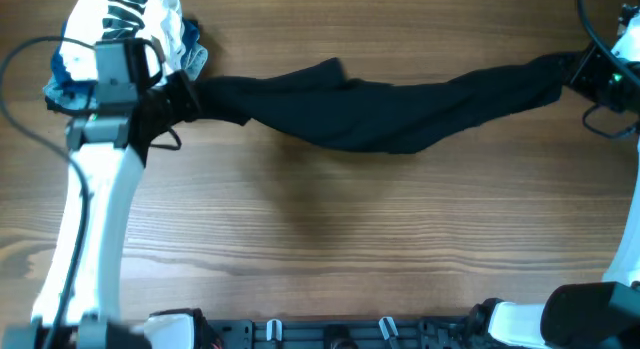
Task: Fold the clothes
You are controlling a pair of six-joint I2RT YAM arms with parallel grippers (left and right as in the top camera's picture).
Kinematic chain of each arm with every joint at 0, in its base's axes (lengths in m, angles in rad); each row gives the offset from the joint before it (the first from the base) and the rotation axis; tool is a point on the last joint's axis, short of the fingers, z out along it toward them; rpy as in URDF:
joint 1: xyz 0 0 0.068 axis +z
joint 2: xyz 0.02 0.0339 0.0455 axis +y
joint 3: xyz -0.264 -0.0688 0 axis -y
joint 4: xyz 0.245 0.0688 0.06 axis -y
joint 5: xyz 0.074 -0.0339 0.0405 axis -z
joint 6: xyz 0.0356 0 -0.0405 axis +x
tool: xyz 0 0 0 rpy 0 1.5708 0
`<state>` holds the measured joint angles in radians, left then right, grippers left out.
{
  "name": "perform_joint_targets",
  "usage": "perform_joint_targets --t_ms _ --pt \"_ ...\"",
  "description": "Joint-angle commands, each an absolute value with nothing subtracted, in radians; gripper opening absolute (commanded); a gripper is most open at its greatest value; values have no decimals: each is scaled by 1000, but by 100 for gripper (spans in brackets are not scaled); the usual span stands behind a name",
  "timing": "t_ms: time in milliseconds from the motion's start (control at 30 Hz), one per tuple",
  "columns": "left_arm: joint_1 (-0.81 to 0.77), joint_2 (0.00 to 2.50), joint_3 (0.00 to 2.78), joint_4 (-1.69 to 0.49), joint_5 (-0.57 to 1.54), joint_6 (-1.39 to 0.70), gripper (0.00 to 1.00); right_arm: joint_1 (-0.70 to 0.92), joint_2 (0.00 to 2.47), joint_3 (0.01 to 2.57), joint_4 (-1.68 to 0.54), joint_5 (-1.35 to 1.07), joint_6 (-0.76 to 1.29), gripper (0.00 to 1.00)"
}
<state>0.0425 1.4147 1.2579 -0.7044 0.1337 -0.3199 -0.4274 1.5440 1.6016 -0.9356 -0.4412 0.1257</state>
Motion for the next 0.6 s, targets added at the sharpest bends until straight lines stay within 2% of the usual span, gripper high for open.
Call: perform_joint_targets --t_ms 0,100,300,433,567 --pt "48 1228 1278 -709 110 -292 4 -462 1486 1623 -929 -530 109 4" --pt "47 1028 1278 -710 111 -292 4 -503 1447 1623 -937 -612 114 4" --pt "22 785 1277 -750 99 -292 4 -587 1372 1623 -1018 -704 93 4" --pt "22 775 1277 -817 3 -293 4 -581 1391 1623 -1086 -572 70 5" --pt "21 919 1277 -843 -12 -293 4 -580 1474 1622 -1084 -533 52 4"
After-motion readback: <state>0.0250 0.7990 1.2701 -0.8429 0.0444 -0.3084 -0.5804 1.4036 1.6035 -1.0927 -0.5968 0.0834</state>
